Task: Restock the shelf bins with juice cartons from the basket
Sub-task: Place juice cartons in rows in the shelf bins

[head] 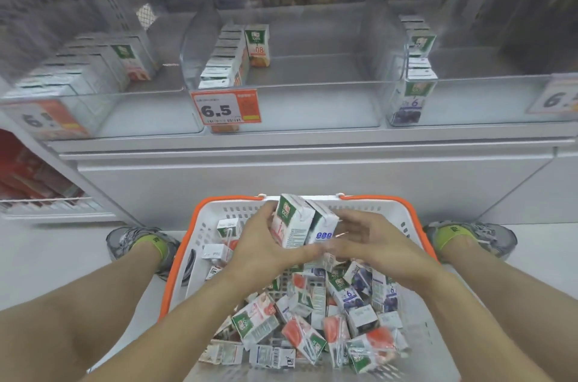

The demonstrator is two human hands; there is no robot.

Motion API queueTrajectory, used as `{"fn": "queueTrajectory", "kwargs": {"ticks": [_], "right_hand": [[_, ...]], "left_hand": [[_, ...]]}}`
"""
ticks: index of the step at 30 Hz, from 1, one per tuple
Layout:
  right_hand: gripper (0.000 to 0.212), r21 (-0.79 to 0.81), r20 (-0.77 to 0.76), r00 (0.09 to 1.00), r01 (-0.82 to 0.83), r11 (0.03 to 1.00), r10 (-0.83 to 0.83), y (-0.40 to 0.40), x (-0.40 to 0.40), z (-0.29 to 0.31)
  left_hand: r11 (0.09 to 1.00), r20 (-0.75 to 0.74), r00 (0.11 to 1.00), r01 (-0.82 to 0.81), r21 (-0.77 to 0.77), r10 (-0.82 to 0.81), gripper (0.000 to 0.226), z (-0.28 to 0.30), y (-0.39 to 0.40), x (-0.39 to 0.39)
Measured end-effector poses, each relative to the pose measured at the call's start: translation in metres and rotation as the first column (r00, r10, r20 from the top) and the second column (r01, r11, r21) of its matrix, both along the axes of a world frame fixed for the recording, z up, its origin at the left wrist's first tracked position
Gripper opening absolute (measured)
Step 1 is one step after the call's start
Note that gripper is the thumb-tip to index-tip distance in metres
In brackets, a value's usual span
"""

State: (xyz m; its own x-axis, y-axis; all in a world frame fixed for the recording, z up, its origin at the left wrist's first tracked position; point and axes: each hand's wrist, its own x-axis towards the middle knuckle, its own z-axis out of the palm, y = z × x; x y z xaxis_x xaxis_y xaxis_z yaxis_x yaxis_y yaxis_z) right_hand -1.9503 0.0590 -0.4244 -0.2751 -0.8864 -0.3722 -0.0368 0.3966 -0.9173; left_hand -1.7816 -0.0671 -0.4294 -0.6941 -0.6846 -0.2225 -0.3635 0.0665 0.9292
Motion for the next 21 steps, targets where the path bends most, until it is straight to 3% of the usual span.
{"fn": "queueTrajectory", "kwargs": {"ticks": [4, 9, 16, 21], "right_hand": [[0.059, -0.076, -0.073, 0.996, 0.04, 0.996, -0.045, -0.004, -0.003, 0.027], [0.044, -0.175, 0.026, 0.991, 0.132, 0.976, -0.129, -0.02, -0.006, 0.051], [0.045, -0.245, -0.039, 0.989, 0.129, 0.961, -0.143, -0.02, -0.046, 0.082], [0.047, -0.547, -0.11, 0.895, 0.309, 0.778, -0.433, -0.006, -0.097, 0.122]], "left_hand": [[0.98, 0.06, 0.995, 0.091, -0.178, -0.082, 0.068, 0.025, -0.01, -0.009], [0.968, 0.056, 0.985, 0.17, -0.184, -0.162, 0.07, 0.053, -0.029, -0.017], [0.994, -0.193, 0.978, -0.064, 0.087, 0.079, 0.073, 0.071, -0.073, -0.031], [0.953, -0.463, 0.878, 0.027, 0.302, 0.122, 0.058, 0.098, -0.073, -0.073]]}}
